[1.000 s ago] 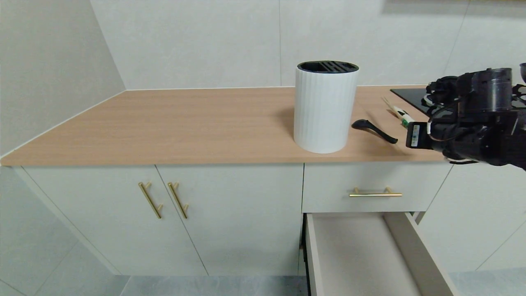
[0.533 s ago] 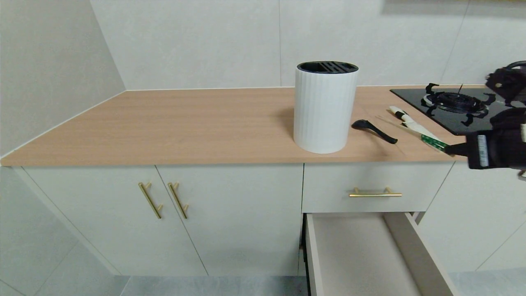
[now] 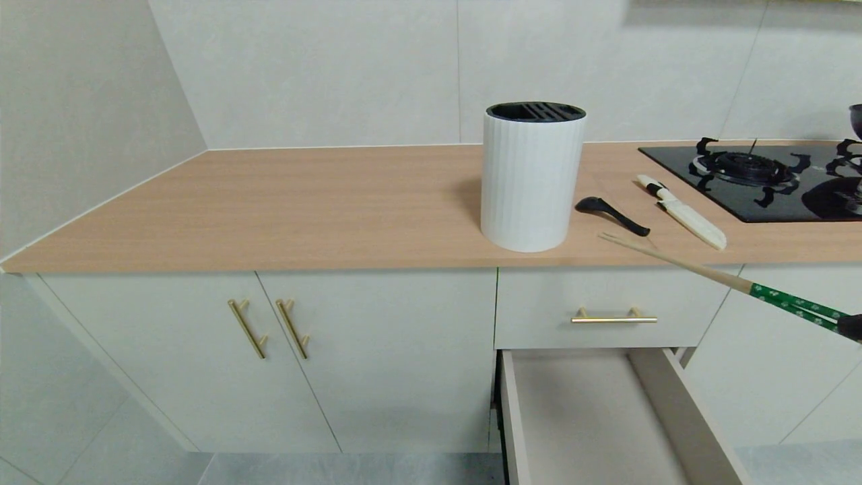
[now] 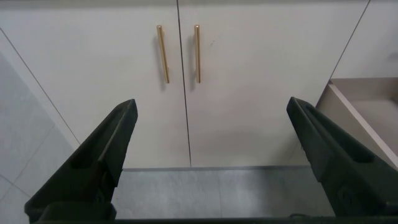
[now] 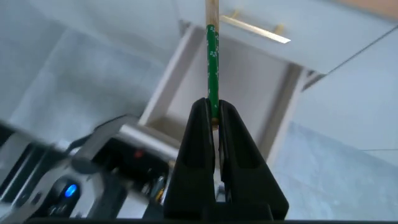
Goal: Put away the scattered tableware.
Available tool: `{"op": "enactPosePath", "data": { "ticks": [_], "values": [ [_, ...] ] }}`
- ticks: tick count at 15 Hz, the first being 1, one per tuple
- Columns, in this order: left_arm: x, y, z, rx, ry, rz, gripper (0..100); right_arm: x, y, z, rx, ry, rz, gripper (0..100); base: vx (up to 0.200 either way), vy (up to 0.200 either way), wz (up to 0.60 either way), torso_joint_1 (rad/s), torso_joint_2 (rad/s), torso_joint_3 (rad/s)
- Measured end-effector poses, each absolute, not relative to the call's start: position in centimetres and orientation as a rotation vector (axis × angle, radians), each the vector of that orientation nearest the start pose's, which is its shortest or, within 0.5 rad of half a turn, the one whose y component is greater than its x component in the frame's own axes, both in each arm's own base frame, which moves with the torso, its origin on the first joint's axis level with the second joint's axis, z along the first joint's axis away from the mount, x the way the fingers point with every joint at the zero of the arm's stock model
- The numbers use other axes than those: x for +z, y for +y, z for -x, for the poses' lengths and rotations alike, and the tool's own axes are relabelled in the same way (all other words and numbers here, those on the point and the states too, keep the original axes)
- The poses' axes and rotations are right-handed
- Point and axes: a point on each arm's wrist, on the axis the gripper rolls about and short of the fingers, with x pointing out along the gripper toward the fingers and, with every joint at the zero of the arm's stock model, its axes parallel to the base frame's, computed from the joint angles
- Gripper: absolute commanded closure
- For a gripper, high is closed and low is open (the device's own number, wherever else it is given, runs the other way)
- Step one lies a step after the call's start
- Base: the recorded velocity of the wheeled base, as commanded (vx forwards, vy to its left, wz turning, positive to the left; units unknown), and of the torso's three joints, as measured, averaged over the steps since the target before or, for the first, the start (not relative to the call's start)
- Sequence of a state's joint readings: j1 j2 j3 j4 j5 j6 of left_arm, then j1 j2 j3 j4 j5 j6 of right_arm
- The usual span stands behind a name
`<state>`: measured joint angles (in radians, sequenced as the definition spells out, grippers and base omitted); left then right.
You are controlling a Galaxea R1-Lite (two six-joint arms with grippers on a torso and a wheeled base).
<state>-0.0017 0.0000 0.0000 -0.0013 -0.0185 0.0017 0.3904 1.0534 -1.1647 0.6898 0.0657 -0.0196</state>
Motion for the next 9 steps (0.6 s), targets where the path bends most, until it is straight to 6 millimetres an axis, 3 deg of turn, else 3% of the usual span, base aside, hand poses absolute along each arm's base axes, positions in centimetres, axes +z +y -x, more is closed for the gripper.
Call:
{"op": "enactPosePath", "data": {
  "ticks": [2, 6, 9],
  "values": [
    [7.6, 0.0, 2.3, -0.02, -0.002, -0.002, 0, 28.7, 4.4, -9.8, 0.504, 0.633, 0.105, 100, 0.0, 0.0, 0.0, 0.0, 0.0, 0.0],
    [7.6, 0.0, 2.3, -0.019, -0.002, -0.001, 0, 25.8, 5.7, -13.0, 0.505, 0.701, 0.114, 100, 0.0, 0.0, 0.0, 0.0, 0.0, 0.0],
    [7.6, 0.0, 2.3, -0.019, -0.001, -0.002, 0, 24.6, 6.1, -14.0, 0.5, 0.753, 0.119, 100, 0.0, 0.0, 0.0, 0.0, 0.0, 0.0]
  ]
}}
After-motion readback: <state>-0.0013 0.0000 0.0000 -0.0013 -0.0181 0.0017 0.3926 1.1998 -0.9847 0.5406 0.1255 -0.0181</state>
